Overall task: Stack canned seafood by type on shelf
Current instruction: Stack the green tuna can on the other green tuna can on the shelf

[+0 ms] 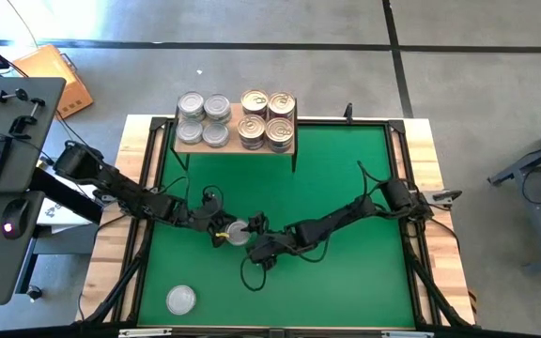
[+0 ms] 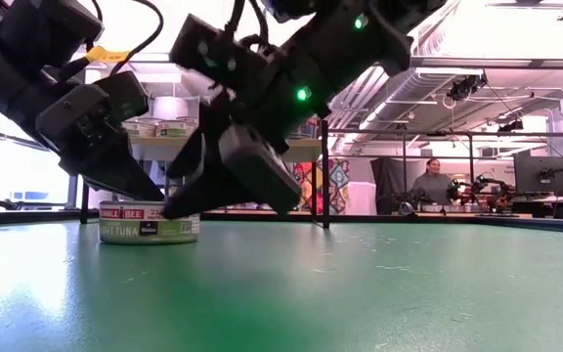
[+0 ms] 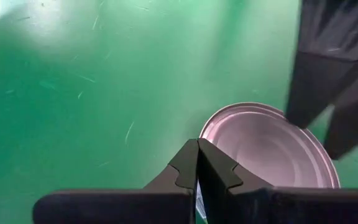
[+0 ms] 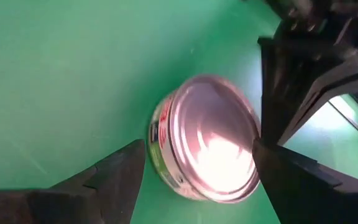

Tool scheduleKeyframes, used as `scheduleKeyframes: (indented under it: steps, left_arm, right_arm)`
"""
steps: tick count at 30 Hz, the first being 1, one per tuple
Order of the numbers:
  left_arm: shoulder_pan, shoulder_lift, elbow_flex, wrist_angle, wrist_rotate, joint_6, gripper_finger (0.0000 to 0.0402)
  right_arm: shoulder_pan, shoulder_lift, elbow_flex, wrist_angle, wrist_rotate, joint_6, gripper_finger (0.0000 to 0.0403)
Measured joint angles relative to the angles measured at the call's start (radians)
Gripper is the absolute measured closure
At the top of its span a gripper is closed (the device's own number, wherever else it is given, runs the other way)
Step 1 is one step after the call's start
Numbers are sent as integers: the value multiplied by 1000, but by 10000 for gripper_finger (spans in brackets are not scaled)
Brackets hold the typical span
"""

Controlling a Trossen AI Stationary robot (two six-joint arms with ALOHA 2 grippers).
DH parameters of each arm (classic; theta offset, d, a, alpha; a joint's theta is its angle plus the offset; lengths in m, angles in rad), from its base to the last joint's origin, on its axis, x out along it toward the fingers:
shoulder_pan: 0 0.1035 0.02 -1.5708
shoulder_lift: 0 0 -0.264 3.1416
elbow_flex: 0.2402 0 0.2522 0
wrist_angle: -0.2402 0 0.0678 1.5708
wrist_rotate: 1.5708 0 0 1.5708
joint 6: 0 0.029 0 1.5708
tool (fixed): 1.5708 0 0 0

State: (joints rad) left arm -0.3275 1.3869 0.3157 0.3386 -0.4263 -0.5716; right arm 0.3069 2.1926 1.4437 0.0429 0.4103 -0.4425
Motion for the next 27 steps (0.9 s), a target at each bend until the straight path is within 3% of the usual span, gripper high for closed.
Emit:
scheduleKeyframes:
  steps: [19,27]
  left_arm:
    - [1,2,0,-39,-11,27,402]
    - [1,7,-4,-29,17,34,401]
  right_arm:
    - [-8,45,0,24,-2,-89,111]
    - [-14,48,0,88,89,-116,112]
